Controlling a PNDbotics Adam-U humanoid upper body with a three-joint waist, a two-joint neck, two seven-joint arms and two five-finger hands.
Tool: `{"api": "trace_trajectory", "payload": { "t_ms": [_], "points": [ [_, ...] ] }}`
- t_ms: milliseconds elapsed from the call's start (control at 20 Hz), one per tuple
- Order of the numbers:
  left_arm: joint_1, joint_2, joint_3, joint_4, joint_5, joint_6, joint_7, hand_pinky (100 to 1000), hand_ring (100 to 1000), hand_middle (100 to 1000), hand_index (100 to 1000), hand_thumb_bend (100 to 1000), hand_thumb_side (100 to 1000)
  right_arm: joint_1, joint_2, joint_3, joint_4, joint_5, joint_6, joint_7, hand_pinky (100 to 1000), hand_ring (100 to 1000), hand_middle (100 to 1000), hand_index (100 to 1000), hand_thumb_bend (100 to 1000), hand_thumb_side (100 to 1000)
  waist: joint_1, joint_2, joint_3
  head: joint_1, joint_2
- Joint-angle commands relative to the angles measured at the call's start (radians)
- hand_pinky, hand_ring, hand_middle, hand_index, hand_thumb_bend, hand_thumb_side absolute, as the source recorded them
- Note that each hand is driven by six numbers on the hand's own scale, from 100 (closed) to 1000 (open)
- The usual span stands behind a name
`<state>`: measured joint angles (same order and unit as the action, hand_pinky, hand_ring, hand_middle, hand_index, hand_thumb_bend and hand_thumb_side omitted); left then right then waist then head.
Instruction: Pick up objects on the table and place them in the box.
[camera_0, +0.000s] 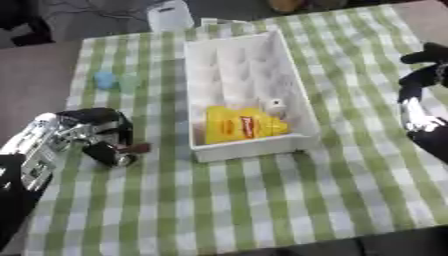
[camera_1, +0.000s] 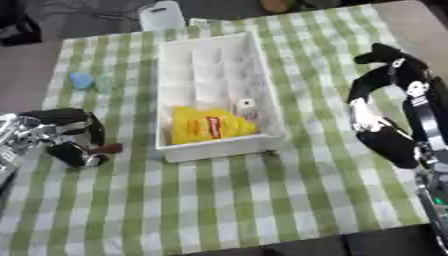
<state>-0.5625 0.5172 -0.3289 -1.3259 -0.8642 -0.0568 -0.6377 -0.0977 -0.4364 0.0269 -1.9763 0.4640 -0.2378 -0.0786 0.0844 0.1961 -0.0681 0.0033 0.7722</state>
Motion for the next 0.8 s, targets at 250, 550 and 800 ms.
{"api": "trace_trajectory", "payload": {
  "t_ms": [250,550,800],
  "points": [
    [-0.015,0.010,0.010,-0.001,-0.004,0.017,0.036,763,743,514,621,334,259,-0.012,-0.018,-0.003,-0.024,-0.008,-0.004,0.002,564,609,727,940,100,515,0.007,-0.020,-0.001,-0.002,-0.002],
    [-0.020,0.008,0.008,0.011,-0.013,0.015,0.034,764,742,514,622,366,179,-0.012,-0.018,-0.003,-0.024,-0.008,-0.004,0.002,564,609,727,940,100,515,0.008,-0.020,-0.003,-0.003,-0.002],
    [-0.025,0.005,0.002,0.025,-0.023,-0.003,0.020,769,750,524,634,392,181,-0.012,-0.018,-0.003,-0.024,-0.009,-0.005,0.002,564,609,727,940,100,516,0.008,-0.020,-0.003,-0.003,-0.002]
  ]
}}
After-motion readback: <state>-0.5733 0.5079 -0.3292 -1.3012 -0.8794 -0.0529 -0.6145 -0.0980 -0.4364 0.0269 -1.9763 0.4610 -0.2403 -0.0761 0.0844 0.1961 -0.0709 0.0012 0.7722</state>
